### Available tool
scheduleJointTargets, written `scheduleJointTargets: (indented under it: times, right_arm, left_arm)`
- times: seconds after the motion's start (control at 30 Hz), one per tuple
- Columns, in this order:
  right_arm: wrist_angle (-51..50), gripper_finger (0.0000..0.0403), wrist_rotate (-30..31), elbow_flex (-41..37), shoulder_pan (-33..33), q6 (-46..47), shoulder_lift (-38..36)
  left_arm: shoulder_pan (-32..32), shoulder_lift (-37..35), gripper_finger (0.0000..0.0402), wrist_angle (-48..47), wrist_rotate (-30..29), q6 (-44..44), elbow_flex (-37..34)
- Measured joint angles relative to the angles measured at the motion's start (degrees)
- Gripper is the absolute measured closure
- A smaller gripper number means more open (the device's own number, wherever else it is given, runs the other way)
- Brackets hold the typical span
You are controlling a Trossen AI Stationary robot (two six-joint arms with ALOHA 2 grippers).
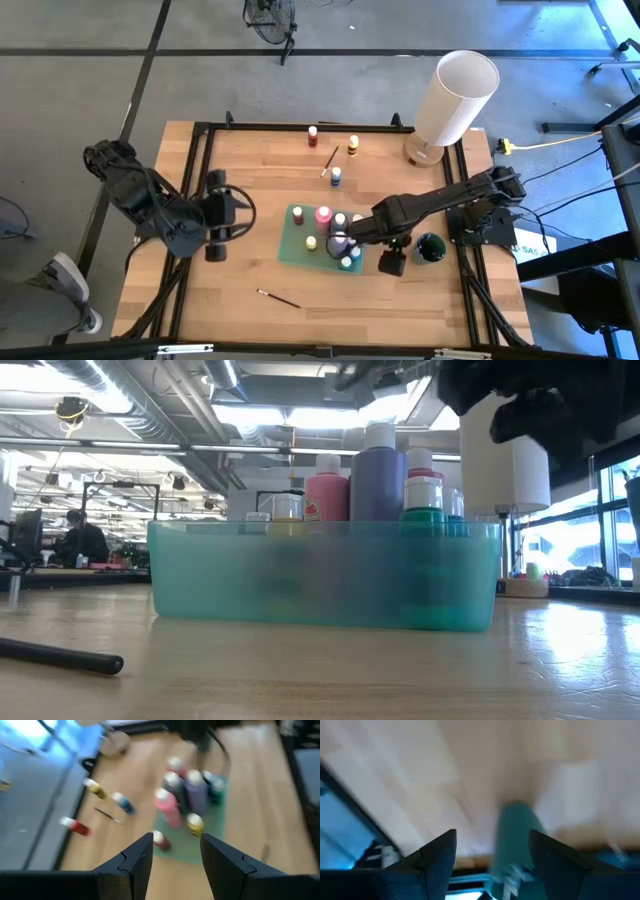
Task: Pick & Place Paint Supplies
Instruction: Put the black eyeshadow brush into the green cup
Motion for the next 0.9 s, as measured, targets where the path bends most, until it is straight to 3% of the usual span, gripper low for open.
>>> scheduleJointTargets:
  times: [0.1,0.33,0.57,0.7,0.9]
  right_arm:
    - [-6.17,0.0155,6.46,1.21,-0.01,3.77,-2.0]
    - [-3.43,0.0155,20.26,12.89,4.05,10.0,-12.63]
    - [7.53,0.0155,33.92,21.73,11.9,5.36,-20.52]
    - [12.89,0.0155,37.64,21.79,14.85,-0.59,-22.9]
    - [15.88,0.0155,35.93,21.73,18.19,-3.73,-22.32]
  left_arm:
    - [-0.13,0.14,0.0242,0.0,5.45,-0.4,-0.02]
    - [-2.56,0.16,0.0242,-2.46,14.23,-6.87,-0.01]
    - [-8.84,4.81,0.0242,-9.09,14.43,-14.41,-0.05]
    - [-11.38,9.48,0.0242,-8.9,14.48,-12.33,-2.49]
    - [-11.88,17.51,0.0242,-8.82,15.32,-13.07,-5.3]
